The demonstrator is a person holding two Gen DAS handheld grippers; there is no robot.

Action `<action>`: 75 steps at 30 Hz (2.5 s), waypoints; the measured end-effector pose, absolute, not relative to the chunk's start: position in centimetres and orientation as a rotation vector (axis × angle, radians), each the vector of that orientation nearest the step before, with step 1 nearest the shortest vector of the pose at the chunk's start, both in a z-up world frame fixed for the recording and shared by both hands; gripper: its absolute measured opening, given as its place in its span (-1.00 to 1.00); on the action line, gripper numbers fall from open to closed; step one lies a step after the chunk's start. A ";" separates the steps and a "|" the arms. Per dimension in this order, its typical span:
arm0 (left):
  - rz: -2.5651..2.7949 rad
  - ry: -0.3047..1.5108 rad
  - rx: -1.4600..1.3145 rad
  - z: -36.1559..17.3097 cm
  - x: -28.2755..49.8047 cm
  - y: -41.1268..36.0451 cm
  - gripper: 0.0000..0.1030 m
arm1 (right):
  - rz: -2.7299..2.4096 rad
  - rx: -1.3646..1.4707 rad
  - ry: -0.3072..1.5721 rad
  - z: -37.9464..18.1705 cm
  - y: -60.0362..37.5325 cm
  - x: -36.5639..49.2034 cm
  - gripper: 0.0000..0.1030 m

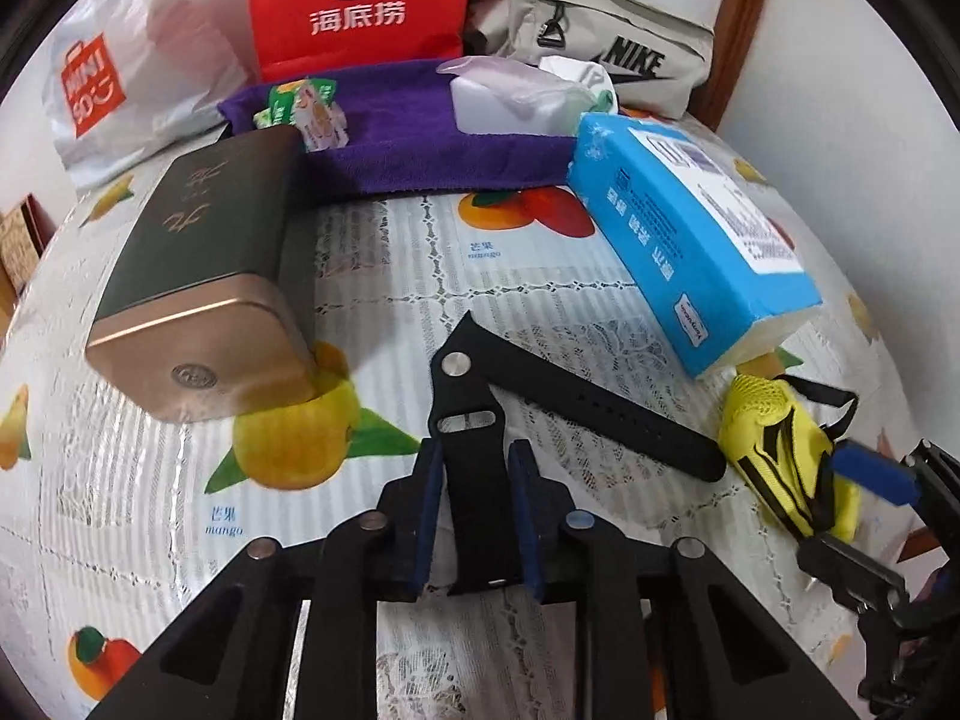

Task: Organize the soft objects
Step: 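Grasp the pouch's black strap with the left tool while the right tool holds the pouch, then lift the yellow pouch with the right tool while the left tool holds its strap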

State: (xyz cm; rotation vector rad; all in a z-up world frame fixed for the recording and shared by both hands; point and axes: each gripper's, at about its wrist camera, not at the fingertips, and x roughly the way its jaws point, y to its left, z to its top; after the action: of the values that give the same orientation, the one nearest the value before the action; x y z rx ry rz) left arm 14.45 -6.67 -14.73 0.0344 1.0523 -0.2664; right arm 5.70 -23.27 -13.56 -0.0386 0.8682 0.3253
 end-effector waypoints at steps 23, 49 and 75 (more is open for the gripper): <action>-0.195 1.080 -0.034 -14.4 14.1 -1.6 -0.47 | 0.242 -0.005 0.931 -15.6 -24.2 7.3 0.68; -0.190 1.004 -0.102 -12.1 13.9 0.8 -0.51 | 0.179 -0.064 0.941 -15.7 -24.1 7.9 -0.01; -0.167 0.881 -0.116 -5.0 12.8 2.1 -0.51 | 0.254 0.011 0.734 -5.9 -24.8 7.3 -0.18</action>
State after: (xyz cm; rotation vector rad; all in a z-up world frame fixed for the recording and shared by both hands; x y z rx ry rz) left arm 12.79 2.13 -5.03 -0.1161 0.8807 -0.1673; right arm 7.26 -24.84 -5.92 0.0112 0.7335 0.2541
